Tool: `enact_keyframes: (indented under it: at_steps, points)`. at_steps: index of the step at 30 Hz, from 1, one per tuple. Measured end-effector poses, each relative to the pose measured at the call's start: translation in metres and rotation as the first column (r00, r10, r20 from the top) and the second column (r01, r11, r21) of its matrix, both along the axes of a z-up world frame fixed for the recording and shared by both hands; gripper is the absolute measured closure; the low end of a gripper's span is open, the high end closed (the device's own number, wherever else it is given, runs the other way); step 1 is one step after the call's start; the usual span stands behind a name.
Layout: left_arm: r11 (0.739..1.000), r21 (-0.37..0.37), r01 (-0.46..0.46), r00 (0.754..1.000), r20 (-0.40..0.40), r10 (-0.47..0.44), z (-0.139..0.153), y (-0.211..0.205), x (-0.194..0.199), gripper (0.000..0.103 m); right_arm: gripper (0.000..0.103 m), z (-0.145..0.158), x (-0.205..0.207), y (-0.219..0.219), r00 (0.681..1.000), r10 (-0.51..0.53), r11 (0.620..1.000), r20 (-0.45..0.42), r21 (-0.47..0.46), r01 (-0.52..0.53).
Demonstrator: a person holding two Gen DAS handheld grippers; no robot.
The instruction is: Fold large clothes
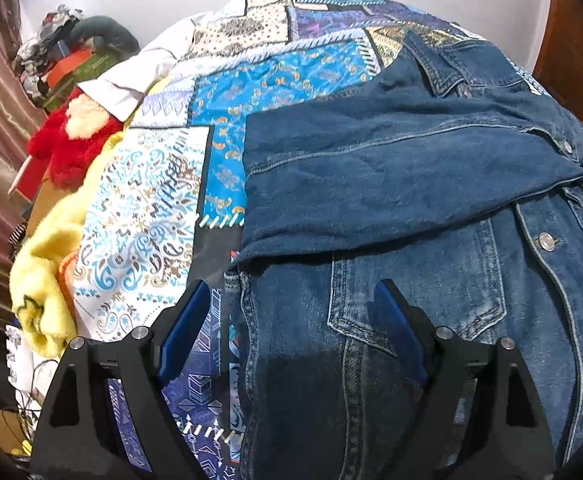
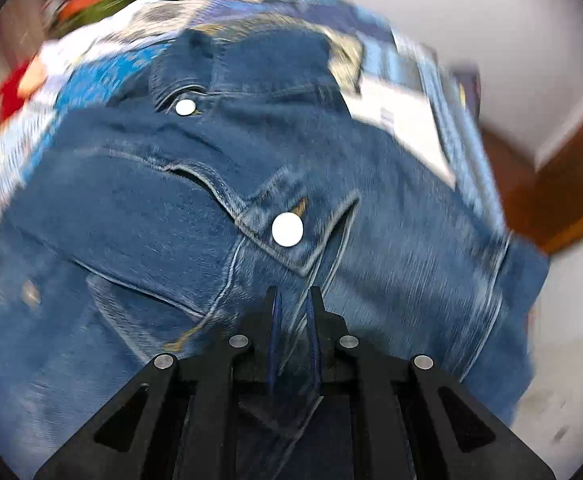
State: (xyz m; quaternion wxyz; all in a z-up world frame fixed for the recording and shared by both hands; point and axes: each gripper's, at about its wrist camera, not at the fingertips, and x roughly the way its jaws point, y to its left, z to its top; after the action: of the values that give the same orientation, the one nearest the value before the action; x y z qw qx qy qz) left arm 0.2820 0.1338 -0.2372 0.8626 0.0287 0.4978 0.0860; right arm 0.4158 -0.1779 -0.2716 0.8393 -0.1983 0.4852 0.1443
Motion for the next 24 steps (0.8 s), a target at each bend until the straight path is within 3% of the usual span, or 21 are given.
enact_keyframes:
  at_steps: [3, 4, 5, 7, 8, 10, 14, 16, 18, 24]
  points:
    - [1.000, 0.018, 0.006, 1.000, 0.001, -0.006, 0.001, 0.000, 0.001, 0.019, 0.095, 0.000, -0.001, 0.000, 1.000, 0.010, 1.000, 0.001, -0.016, -0.010]
    - [1.000, 0.021, 0.004, 1.000, -0.001, -0.004, 0.001, 0.000, 0.001, 0.019, 0.089, 0.000, 0.000, -0.002, 1.000, 0.010, 1.000, 0.000, -0.013, -0.010]
    - [1.000, 0.019, 0.000, 1.000, -0.003, 0.000, 0.000, 0.001, 0.001, 0.019, 0.080, 0.000, 0.002, -0.008, 1.000, 0.001, 1.000, 0.011, -0.025, 0.000]
    - [1.000, 0.005, -0.006, 1.000, -0.003, 0.006, 0.000, 0.002, 0.001, 0.019, 0.036, 0.002, 0.005, -0.019, 0.998, -0.028, 0.997, 0.055, -0.064, 0.031]
    - [1.000, 0.001, -0.006, 1.000, -0.003, 0.006, -0.001, 0.002, 0.001, 0.019, 0.032, 0.003, 0.007, -0.026, 0.998, -0.039, 0.998, 0.047, -0.040, 0.041]
    - [1.000, 0.002, -0.003, 1.000, -0.002, 0.003, -0.001, 0.001, 0.001, 0.019, 0.032, 0.006, 0.012, -0.039, 0.998, -0.061, 0.997, 0.000, 0.038, 0.061]
    - [1.000, 0.017, 0.004, 1.000, 0.004, -0.004, 0.002, 0.000, 0.004, 0.019, 0.032, 0.024, 0.008, -0.044, 0.997, -0.080, 0.987, -0.015, 0.140, 0.081]
    - [1.000, 0.012, 0.001, 1.000, 0.017, -0.001, 0.006, 0.002, 0.007, 0.019, 0.032, 0.034, 0.011, -0.047, 0.995, -0.089, 0.960, -0.051, 0.263, 0.099]
    - [1.000, 0.003, -0.015, 1.000, 0.028, 0.015, 0.008, 0.005, 0.013, 0.019, 0.032, 0.034, 0.020, -0.045, 0.989, -0.096, 0.936, -0.109, 0.329, 0.127]
    - [0.997, -0.025, -0.079, 0.996, 0.048, 0.080, 0.013, 0.024, 0.029, 0.019, 0.033, 0.003, 0.046, -0.025, 0.972, -0.155, 0.919, -0.174, 0.336, 0.207]
